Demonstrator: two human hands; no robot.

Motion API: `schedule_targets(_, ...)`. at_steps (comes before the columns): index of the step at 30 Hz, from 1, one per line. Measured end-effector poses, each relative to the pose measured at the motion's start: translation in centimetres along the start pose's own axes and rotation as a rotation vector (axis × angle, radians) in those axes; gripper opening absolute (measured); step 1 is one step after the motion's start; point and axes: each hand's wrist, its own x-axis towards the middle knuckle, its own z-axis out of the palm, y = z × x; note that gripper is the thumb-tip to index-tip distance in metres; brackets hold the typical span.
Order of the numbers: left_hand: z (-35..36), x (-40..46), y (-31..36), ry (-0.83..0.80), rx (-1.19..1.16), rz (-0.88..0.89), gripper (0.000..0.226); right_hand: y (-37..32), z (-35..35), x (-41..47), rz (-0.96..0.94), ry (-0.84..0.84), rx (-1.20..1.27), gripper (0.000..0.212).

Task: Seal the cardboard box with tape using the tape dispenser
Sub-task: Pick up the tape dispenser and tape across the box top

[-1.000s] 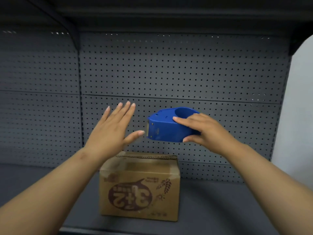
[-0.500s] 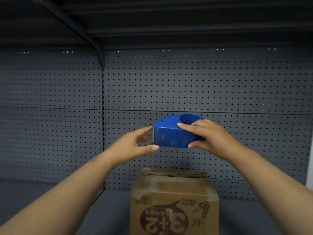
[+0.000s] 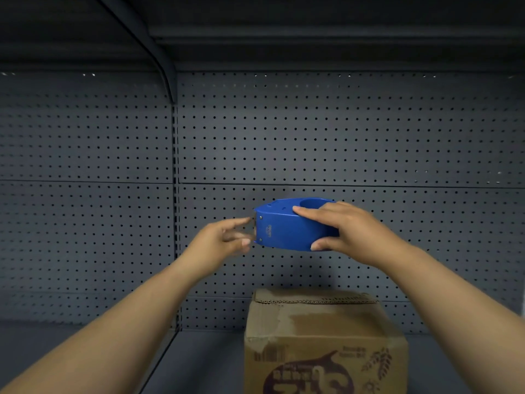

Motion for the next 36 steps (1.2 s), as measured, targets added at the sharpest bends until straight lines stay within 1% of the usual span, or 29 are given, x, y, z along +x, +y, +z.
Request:
schedule_targets(2,-0.5,0.5,-0.7,0.037,-0.118,-0.040,0.018,-0.1,0.3,0.1,0.022,-0.034,0.000,0.068)
schedule_targets(4,-0.9,1.1,-1.6,0.074,-0.199,-0.084,0.009,-0.2,0.5,0.1,0.044,-0.069,0.005,0.069)
schedule_targets(7,-1.1,1.9,-2.8,0.107,-0.294,-0.151,0.010,-0.5,0.9,-0.1,0.063,-0.115,0.041,0.071)
schedule_targets(12,-0.5,2.5,-3.9,0.082,-0.404,-0.247,0.014,0.1,0.7,-0.8,0.084,-0.177,0.091,0.067)
schedule_targets(16,0.0,2.3,-3.8,0.028,-0.387,-0.289,0.015,1.1,0.0,-1.6,0.121,-0.257,0.140,0.066)
schedule_targets(20,0.7,2.3,-3.8,-0.013,-0.392,-0.363,0.032,2.3,-0.8,-2.1,0.161,-0.336,0.203,0.066)
schedule_targets(22,0.9,2.0,-4.1,-0.009,-0.421,-0.416,0.030,3.3,-1.6,-2.4,0.196,-0.372,0.238,0.065)
schedule_targets(26,0.3,1.0,-5.6,0.065,-0.415,-0.511,0.020,5.9,-3.6,-3.9,0.284,-0.434,0.245,0.062)
schedule_targets(30,2.2,0.1,-6.3,0.063,-0.390,-0.610,0.014,7.5,-4.7,-4.9,0.349,-0.534,0.254,0.059)
schedule_targets(32,3.4,-0.1,-6.7,0.040,-0.387,-0.661,0.017,7.9,-4.8,-5.1,0.361,-0.574,0.253,0.058)
schedule_targets(34,4.2,-0.3,-7.4,0.017,-0.382,-0.702,0.027,8.1,-4.7,-5.2,0.365,-0.610,0.254,0.056)
schedule_targets(36,4.9,-0.5,-7.9,0.027,-0.395,-0.743,0.028,8.3,-4.3,-5.1,0.363,-0.627,0.245,0.056)
